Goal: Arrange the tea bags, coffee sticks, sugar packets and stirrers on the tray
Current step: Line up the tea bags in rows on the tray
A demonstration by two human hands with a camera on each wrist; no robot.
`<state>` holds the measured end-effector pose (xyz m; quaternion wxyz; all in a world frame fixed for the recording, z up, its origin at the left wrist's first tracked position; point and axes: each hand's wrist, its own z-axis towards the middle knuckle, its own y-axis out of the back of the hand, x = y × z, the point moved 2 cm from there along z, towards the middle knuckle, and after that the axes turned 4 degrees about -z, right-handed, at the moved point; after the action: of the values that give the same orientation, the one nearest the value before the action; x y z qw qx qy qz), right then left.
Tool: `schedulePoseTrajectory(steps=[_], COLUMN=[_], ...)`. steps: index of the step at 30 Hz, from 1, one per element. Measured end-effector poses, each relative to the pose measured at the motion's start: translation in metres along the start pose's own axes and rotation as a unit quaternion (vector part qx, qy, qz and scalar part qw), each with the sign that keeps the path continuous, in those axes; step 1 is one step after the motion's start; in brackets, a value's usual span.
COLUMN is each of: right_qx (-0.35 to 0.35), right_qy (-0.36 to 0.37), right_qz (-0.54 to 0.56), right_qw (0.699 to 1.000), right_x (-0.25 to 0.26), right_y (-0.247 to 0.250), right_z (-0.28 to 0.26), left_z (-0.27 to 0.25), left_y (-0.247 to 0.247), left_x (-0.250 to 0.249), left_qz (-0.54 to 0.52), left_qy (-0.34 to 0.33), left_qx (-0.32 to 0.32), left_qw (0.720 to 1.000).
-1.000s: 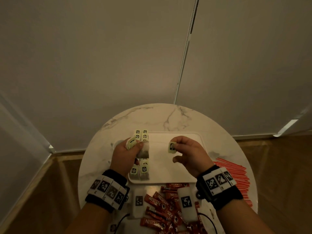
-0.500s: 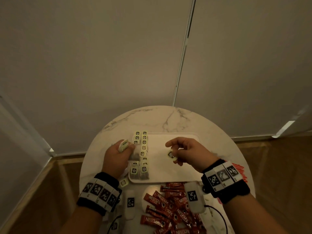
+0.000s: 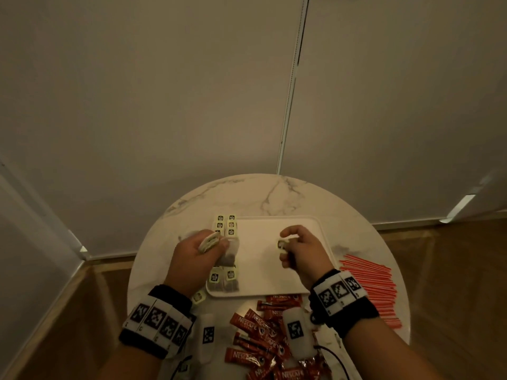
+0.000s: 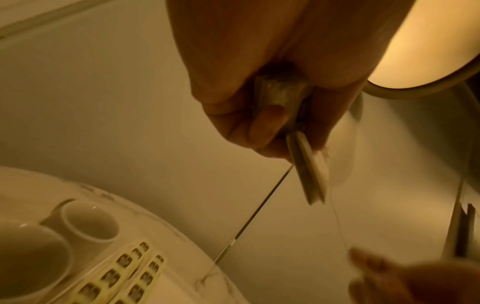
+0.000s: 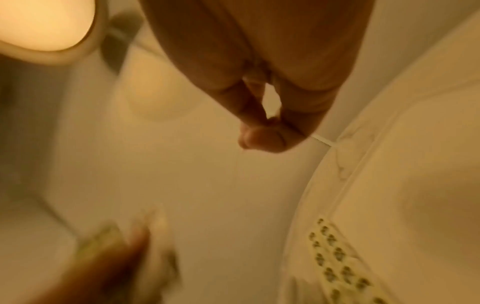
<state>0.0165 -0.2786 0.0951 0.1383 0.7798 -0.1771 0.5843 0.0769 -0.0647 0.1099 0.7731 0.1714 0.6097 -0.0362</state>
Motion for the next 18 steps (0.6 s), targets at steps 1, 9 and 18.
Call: schedulePoseTrajectory(steps=[1, 9, 18], right_qx=[-0.006, 0.111, 0.203], right_qy=[0.012, 0.021, -0.163], right_qz=[0.056, 0.276, 0.047], right_qw=[0.998, 0.954, 0.964], right_x=[0.006, 0.044, -0.039], right_y=[0.002, -0.001, -0.025], right_z=[0.0, -0.028, -0.037], left_z=[-0.002, 0.001, 0.009], left_y=[-0.003, -0.02, -0.039], left_x=[0.004, 0.018, -0.007], left_qz=[-0.001, -0.092, -0.271], left_qy=[0.014, 0.111, 0.153], left_qx=[0.006, -0.155, -0.146], left_qw=[1.0, 0.977, 0.939])
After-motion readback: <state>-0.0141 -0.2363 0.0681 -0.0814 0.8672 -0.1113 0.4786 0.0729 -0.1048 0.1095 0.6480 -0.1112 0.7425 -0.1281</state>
